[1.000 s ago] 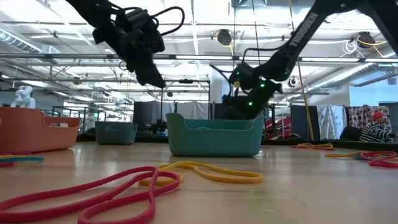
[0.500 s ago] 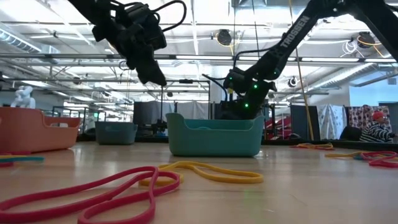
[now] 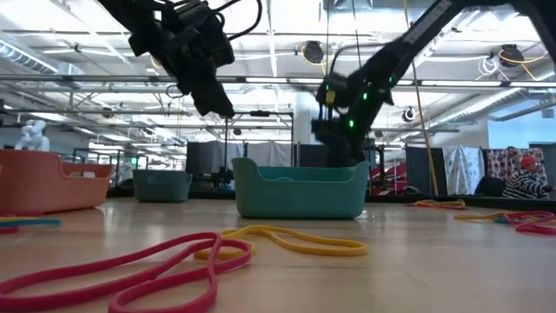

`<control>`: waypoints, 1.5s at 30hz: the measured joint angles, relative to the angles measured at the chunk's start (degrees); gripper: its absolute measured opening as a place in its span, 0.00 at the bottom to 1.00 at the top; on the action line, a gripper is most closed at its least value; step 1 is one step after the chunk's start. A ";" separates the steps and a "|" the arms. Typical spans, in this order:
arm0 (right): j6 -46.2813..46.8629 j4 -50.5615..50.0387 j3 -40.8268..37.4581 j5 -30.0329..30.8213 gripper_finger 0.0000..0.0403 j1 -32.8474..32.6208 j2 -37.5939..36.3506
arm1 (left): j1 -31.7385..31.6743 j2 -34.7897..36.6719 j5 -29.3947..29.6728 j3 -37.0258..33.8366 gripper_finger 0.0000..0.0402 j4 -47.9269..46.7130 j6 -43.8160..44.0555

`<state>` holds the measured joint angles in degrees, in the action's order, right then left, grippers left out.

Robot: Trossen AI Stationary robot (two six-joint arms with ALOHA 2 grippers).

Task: Sort rubber bands into baskets
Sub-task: Put the blue rubber band into the green bin

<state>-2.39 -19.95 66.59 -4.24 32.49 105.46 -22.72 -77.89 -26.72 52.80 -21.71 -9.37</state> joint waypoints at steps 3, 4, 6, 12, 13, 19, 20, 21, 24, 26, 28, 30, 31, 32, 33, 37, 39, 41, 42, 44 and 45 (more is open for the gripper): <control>-0.12 -0.28 0.00 -2.70 0.00 -1.75 -2.67 | 0.79 0.00 0.01 0.02 0.29 1.22 -0.04; -0.14 0.00 0.00 -3.36 0.00 -2.51 -3.54 | 1.05 -0.02 0.00 0.02 0.29 1.64 -0.02; 0.01 0.87 0.02 -3.71 0.00 -3.92 -5.40 | 1.60 -0.04 0.01 0.02 0.29 2.65 -0.03; 0.36 2.44 0.09 -4.58 0.00 -8.15 -8.97 | 3.08 -1.75 -0.02 -4.71 0.29 16.25 -2.16; 0.42 2.94 0.11 -5.61 0.00 -8.66 -9.36 | 3.04 -2.27 0.01 -5.82 0.29 19.37 -3.23; 1.25 6.95 0.12 -11.73 0.00 -11.13 -9.58 | 2.95 -6.54 8.67 -8.28 0.29 33.49 -6.53; 1.24 7.19 0.13 -12.41 0.00 -11.47 -9.61 | 2.94 -7.36 9.14 -8.28 0.29 35.13 -6.57; 1.21 7.27 0.13 -12.60 0.00 -11.83 -9.61 | 2.92 -8.16 9.31 -8.28 0.29 36.62 -6.58; 1.19 7.98 0.13 -12.62 0.00 -12.57 -9.58 | 2.93 -10.24 9.29 -8.28 0.29 39.38 -6.75; 0.83 8.49 0.13 -12.66 0.00 -12.88 -9.61 | 2.95 -11.23 9.65 -8.28 0.29 39.88 -7.70; 0.60 8.40 0.13 -12.64 0.00 -13.11 -9.58 | 2.93 -12.27 10.29 -8.28 0.29 40.85 -7.76; 0.58 8.68 0.13 -12.64 0.00 -13.11 -9.58 | 2.93 -12.99 10.34 -8.28 0.29 41.19 -7.91; 0.57 9.04 0.13 -12.64 0.00 -13.09 -9.58 | 2.91 -13.34 10.35 -8.28 0.29 41.60 -7.89; 0.54 9.25 0.15 -12.64 0.00 -13.11 -9.58 | 2.93 -13.69 10.40 -8.28 0.29 42.04 -7.89; 0.52 9.15 0.15 -12.64 0.00 -13.11 -9.58 | 2.93 -14.01 10.55 -8.28 0.29 42.42 -7.83; 0.44 9.11 0.15 -12.62 0.00 -13.09 -9.58 | 2.83 -14.62 10.71 -8.28 0.29 43.25 -7.50; 0.42 9.05 0.15 -12.62 0.00 -13.09 -9.58 | 2.82 -14.62 10.78 -8.28 0.29 43.30 -7.48; 0.45 8.87 0.15 -12.61 0.00 -13.11 -9.58 | 2.83 -14.62 10.92 -8.28 0.26 43.27 -6.90; 0.48 8.86 0.15 -12.61 0.00 -13.09 -9.58 | 2.87 -14.62 11.76 -8.28 0.24 43.30 -6.18; 0.44 8.73 0.15 -12.40 0.00 -13.09 -9.58 | 2.87 -14.62 13.64 -8.28 0.15 43.18 -5.57; 0.44 8.66 0.15 -12.38 0.00 -13.09 -9.58 | 2.84 -14.62 14.18 -8.28 0.10 42.97 -5.53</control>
<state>-1.96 -11.29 66.74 -16.62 19.40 95.88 -19.89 -92.51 -12.54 44.51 21.26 -14.90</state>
